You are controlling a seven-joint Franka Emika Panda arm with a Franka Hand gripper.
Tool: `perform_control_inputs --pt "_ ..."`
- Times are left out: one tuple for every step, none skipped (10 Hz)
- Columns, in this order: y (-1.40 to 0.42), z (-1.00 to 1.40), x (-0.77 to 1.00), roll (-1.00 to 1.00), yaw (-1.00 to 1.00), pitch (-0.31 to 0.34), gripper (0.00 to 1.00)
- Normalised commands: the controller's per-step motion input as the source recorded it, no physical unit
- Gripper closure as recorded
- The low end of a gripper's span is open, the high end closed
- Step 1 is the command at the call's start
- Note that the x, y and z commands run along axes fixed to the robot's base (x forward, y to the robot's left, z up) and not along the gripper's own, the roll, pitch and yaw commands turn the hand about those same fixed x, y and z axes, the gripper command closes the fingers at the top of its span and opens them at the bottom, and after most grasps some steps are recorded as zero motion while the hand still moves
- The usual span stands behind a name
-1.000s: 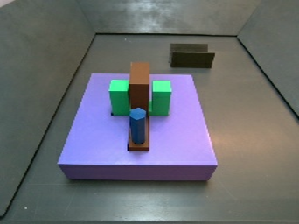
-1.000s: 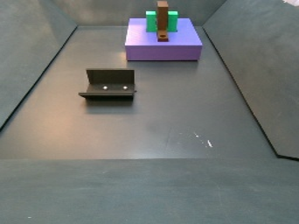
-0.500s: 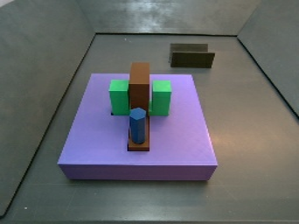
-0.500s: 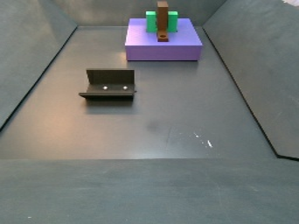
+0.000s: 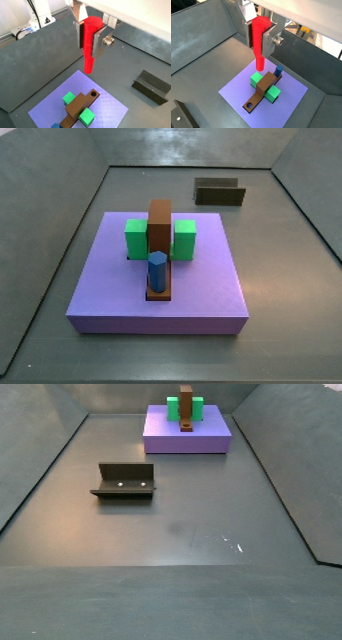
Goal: Pick up the red object. Move up. Move to above the board. Insert the red object.
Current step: Insert the red object.
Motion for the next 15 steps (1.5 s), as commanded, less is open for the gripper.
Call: perform_control_inputs --pt "0.00 -0.03 0.00 -0.01 0.00 -0.021 1.00" --pt "0.00 -0.03 0.00 -0.01 0.00 -0.023 1.00" --pt "0.00 -0.03 0.00 -0.01 0.00 -0.024 1.00" --pt "0.00 -0.03 0.00 0.00 0.00 -0.016 1.00" --pt "0.00 -0.11 0.00 0.00 0.00 -0.013 1.00" --pt "0.00 -0.29 0.00 0.00 0.00 -0.019 1.00" --pt "0.32 -0.33 0.00 -0.06 0.00 -0.016 1.00" --pt "0.57 -0.39 -0.04 -0.08 0.00 -0.020 1.00" --pt "0.61 -0.46 -0.07 -0.04 0.00 -0.021 1.00" --pt "0.46 -0.44 -0.05 0.00 0.00 -0.016 1.00" --pt "0.28 -0.32 -0.05 0.00 0.00 -0.010 1.00" --pt "0.23 -0.33 -0.04 0.00 0.00 -0.004 1.00" --pt "0.19 -0.37 0.00 0.00 0.00 -0.007 1.00" --pt "0.00 -0.50 0.01 -0.09 0.00 -0.066 1.00" --pt "0.00 -0.77 0.00 -0.06 0.00 -0.146 1.00"
